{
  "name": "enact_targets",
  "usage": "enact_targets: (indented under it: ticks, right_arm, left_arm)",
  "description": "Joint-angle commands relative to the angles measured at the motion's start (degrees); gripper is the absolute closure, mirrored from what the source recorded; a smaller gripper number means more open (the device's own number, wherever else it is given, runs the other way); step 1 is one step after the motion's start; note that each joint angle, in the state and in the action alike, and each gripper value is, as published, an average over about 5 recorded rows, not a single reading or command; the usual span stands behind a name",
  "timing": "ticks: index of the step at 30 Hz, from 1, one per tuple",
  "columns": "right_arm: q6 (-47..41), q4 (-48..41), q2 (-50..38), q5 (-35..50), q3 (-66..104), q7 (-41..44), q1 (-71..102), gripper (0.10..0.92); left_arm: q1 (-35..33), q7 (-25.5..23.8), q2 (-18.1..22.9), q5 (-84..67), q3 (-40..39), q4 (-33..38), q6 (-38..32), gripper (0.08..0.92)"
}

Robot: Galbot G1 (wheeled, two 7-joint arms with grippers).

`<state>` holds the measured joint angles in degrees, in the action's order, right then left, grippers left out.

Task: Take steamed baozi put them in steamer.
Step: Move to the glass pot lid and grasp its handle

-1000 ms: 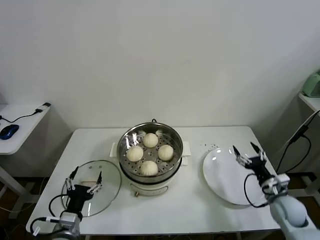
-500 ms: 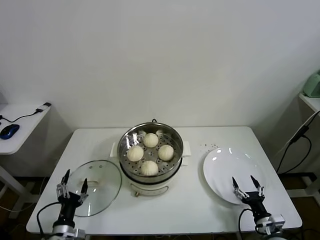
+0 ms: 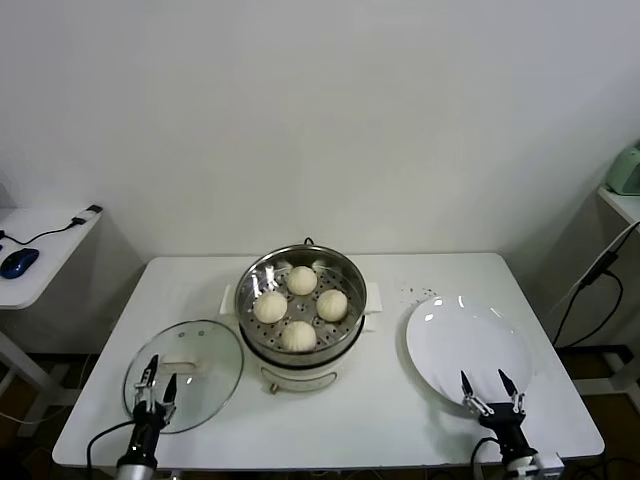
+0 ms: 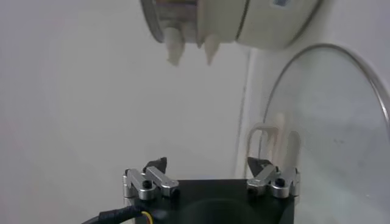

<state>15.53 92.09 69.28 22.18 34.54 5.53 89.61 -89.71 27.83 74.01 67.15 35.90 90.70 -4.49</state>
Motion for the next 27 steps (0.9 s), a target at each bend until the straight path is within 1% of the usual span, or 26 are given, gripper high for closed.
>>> enact_targets:
  ticks: [1, 7, 22, 25, 27]
  right_arm:
    - [0.63, 0.40, 1.30, -1.37, 0.38, -0.03, 1.65, 0.203]
    - [0.75, 0.63, 1.19, -1.38, 0.51, -0.02, 2.29, 0.203]
    - [1.44, 0.30, 1.16, -1.61, 0.46, 0.03, 2.94, 0.203]
    - [1.44, 0.21, 1.33, -1.68, 0.45, 0.06, 2.89, 0.203]
    - [1.42, 0.16, 1.45, -1.77, 0.46, 0.05, 2.86, 0.203]
  left_arm:
    - [1.47, 3.22, -0.11, 5.57, -0.12, -5.25, 0.43, 0.177]
    - [3.54, 1.80, 0.38, 5.11, -0.38, -5.86, 3.13, 0.177]
    - [8.41, -1.94, 0.05, 5.27, -1.78, -7.29, 5.96, 0.182]
    - [8.92, -2.46, -0.09, 5.26, -1.88, -7.24, 6.44, 0.233]
    - [9.27, -2.67, -0.17, 5.26, -1.92, -7.52, 6.63, 0.294]
